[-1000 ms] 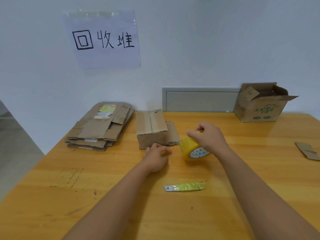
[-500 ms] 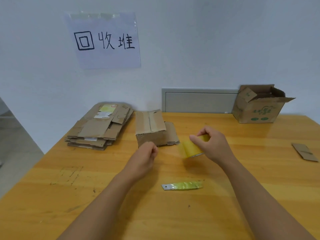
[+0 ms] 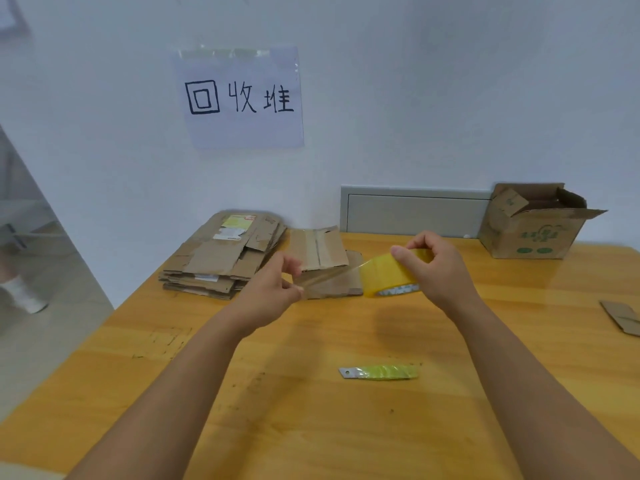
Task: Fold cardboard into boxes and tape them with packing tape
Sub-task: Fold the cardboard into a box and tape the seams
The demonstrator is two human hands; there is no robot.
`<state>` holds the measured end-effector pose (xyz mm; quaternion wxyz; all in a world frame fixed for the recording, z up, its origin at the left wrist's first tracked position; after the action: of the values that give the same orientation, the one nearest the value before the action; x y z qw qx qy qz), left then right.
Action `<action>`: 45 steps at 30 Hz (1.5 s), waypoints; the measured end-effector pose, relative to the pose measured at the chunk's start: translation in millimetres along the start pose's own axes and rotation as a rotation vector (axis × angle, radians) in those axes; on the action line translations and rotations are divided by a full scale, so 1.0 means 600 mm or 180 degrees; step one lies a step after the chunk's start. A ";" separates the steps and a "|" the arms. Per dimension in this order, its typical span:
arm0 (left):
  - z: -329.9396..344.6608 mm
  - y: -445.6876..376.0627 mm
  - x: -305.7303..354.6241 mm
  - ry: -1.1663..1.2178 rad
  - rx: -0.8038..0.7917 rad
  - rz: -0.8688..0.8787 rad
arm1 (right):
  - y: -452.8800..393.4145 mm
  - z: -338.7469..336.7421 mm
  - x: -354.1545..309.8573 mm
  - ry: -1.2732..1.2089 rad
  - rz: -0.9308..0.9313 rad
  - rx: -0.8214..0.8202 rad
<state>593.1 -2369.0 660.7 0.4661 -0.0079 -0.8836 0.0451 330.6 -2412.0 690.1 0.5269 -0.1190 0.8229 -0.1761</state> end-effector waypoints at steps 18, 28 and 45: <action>-0.006 -0.036 -0.052 0.1414 0.0681 -0.0724 | -0.040 0.026 -0.002 0.0408 0.0117 -0.0038; -0.001 -0.080 -0.087 0.1553 0.0898 -0.0850 | -0.090 0.061 0.026 0.1384 0.0013 -0.0262; -0.004 -0.139 -0.122 0.1249 0.1033 -0.1189 | -0.143 0.121 0.029 0.2539 0.0015 -0.0610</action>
<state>639.0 -2456.2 609.3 0.6231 0.2205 -0.7442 0.0968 390.0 -2508.7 683.5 0.1534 -0.0879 0.9757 -0.1297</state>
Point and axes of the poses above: each hand's wrist, its own y-axis away from the middle knuckle, its own z-axis out of the palm, x = y × z, the point moved 6 cm from there along -y, towards the middle knuckle, and after that the axes turned 2 degrees about x, right-handed, at the moved point
